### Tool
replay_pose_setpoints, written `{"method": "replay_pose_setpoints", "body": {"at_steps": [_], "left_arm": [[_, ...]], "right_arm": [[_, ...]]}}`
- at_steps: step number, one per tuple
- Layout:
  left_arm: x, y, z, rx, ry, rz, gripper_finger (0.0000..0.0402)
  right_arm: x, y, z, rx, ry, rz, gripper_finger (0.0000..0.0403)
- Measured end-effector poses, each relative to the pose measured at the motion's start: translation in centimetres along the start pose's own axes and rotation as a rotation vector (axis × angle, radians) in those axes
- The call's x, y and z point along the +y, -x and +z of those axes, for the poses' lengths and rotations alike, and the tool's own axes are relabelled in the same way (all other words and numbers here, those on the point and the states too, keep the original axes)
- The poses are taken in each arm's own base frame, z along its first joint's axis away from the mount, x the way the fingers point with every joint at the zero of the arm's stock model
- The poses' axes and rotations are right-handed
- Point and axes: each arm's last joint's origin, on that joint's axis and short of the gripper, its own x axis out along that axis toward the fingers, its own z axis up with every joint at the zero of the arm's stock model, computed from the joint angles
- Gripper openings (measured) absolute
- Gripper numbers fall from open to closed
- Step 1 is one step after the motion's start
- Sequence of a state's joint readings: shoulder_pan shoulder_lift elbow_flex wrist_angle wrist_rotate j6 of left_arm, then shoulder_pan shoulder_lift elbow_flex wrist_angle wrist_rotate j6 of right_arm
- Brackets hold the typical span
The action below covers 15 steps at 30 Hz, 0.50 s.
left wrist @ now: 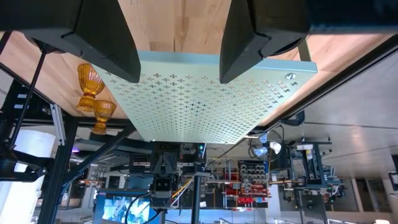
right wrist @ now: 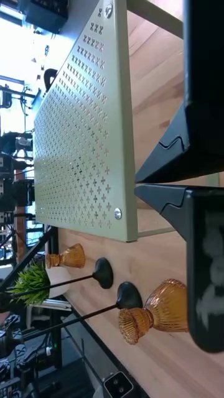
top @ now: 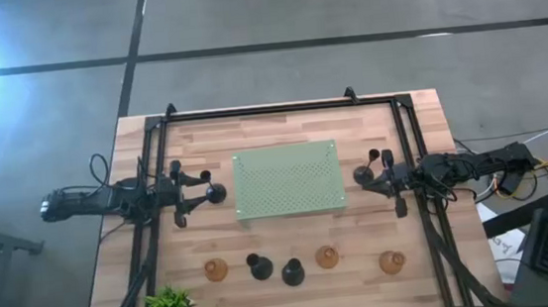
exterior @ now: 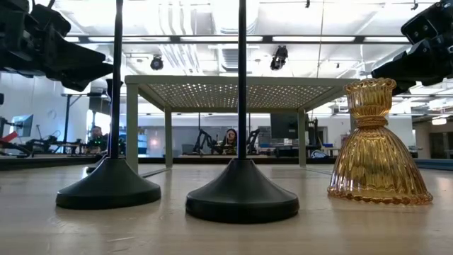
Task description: Pick & Place candle stick holders
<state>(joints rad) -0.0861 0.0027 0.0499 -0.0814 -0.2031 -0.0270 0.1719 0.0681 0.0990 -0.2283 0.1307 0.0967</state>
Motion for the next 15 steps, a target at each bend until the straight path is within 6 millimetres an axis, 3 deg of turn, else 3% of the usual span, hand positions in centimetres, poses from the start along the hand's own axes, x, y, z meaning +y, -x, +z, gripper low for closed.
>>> {"method": "replay_pose_setpoints", "body": {"at_steps": [15], "left_arm": [[0.0, 0.0, 0.01, 0.0, 0.0, 0.0, 0.0225]], "right_arm": [[0.01, 0.0, 0.12, -0.012, 0.001, 0.0, 0.0008]]}}
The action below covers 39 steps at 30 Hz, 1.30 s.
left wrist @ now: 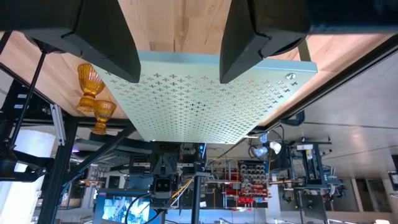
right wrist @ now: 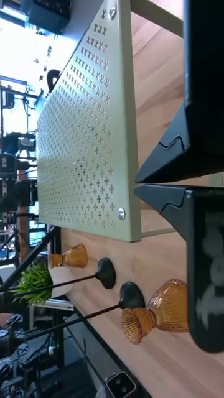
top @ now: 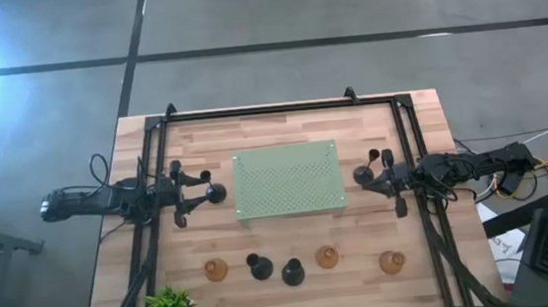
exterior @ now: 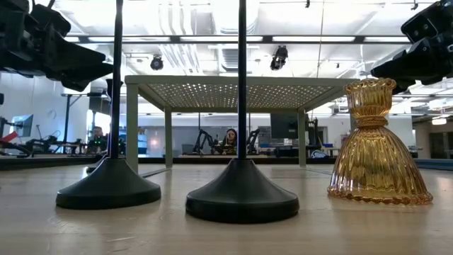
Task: Pick & Place candle stick holders
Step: Put the yellow glass candle holder on the shelf
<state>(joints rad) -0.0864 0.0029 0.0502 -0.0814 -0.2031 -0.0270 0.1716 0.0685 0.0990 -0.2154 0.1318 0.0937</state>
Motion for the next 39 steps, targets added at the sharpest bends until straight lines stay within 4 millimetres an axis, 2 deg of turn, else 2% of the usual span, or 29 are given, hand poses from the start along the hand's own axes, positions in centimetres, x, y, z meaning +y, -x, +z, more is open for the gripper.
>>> {"method": "replay_pose_setpoints", "body": {"at_steps": [6, 10, 16, 19, 22, 25, 29, 34, 39], "left_arm": [[0.0, 0.0, 0.0, 0.0, 0.0, 0.0, 0.0225], [0.0, 0.0, 0.0, 0.0, 0.0, 0.0, 0.0225], [0.0, 0.0, 0.0, -0.001, 0.0, 0.0, 0.0225], [0.0, 0.0, 0.0, -0.002, 0.001, 0.0, 0.0225], [0.0, 0.0, 0.0, -0.002, 0.0, 0.001, 0.0225], [0.0, 0.0, 0.0, -0.002, 0.0, 0.0, 0.0225], [0.0, 0.0, 0.0, -0.002, 0.0, 0.001, 0.0225], [0.0, 0.0, 0.0, -0.003, 0.0, 0.001, 0.0225], [0.0, 0.0, 0.0, -0.002, 0.001, 0.001, 0.0225]], "right_arm": [[0.1, 0.0, 0.7, -0.067, -0.026, 0.008, 0.0008], [0.2, 0.5, 2.3, -0.155, -0.113, 0.041, 0.0008], [0.7, 2.5, 7.0, -0.282, -0.126, 0.173, 0.0008], [0.9, 3.2, 9.7, -0.324, -0.047, 0.174, 0.0008], [1.2, 2.8, 12.3, -0.315, 0.04, 0.16, 0.0008], [1.7, 1.0, 14.6, -0.25, 0.084, 0.152, 0.0008], [2.6, -3.3, 16.2, -0.081, 0.091, 0.205, 0.0008], [4.5, -8.8, 15.6, 0.1, 0.085, 0.261, 0.0008], [7.3, -11.9, 14.1, 0.186, 0.069, 0.331, 0.0008]]}}
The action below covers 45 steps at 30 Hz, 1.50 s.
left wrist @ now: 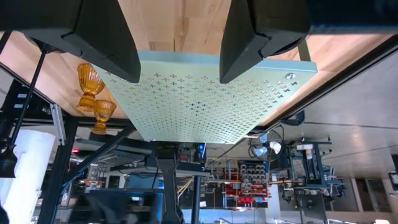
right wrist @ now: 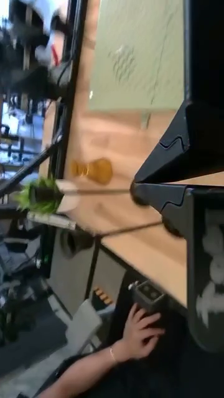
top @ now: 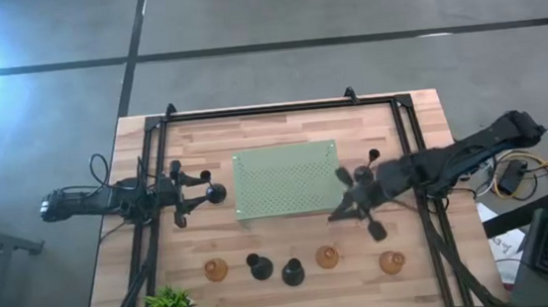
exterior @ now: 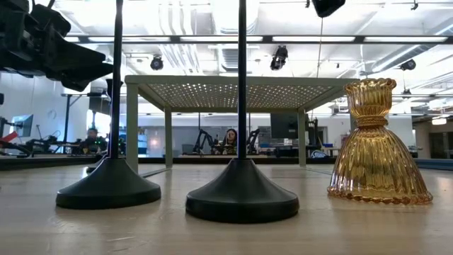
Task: Pick & Place candle stick holders
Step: Put the yellow glass candle holder on the shelf
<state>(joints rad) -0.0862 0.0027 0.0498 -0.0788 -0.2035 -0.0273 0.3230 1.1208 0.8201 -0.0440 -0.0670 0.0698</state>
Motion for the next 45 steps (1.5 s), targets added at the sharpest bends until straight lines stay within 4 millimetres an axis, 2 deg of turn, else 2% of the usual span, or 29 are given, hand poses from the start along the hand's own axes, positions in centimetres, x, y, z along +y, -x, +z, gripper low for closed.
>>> {"method": "replay_pose_setpoints", "body": {"at_steps": [8, 19, 28, 30, 32, 36, 45], "left_arm": [[0.0, 0.0, 0.0, 0.0, 0.0, 0.0, 0.0225], [0.0, 0.0, 0.0, -0.003, 0.0, 0.0, 0.0225], [0.0, 0.0, 0.0, -0.004, 0.001, 0.0, 0.0225], [0.0, 0.0, 0.0, -0.003, 0.0, -0.001, 0.0225], [0.0, 0.0, 0.0, -0.004, 0.0, -0.001, 0.0225], [0.0, 0.0, 0.0, -0.004, 0.001, -0.001, 0.0225], [0.0, 0.0, 0.1, -0.007, 0.001, -0.001, 0.0225]], "right_arm": [[2.9, -3.3, -0.9, -0.015, 0.03, -0.023, 0.0008], [3.1, -7.4, -3.0, 0.053, -0.057, -0.066, 0.0008], [3.3, -9.3, -3.2, 0.09, -0.056, -0.069, 0.0008], [3.3, -9.3, -3.2, 0.136, -0.052, -0.076, 0.0008], [3.2, -8.7, -3.4, 0.255, -0.067, -0.1, 0.0008], [3.2, -6.7, -3.1, 0.407, -0.207, -0.174, 0.0008], [4.7, -5.9, -5.0, 0.463, -0.33, -0.194, 0.0008]]}}
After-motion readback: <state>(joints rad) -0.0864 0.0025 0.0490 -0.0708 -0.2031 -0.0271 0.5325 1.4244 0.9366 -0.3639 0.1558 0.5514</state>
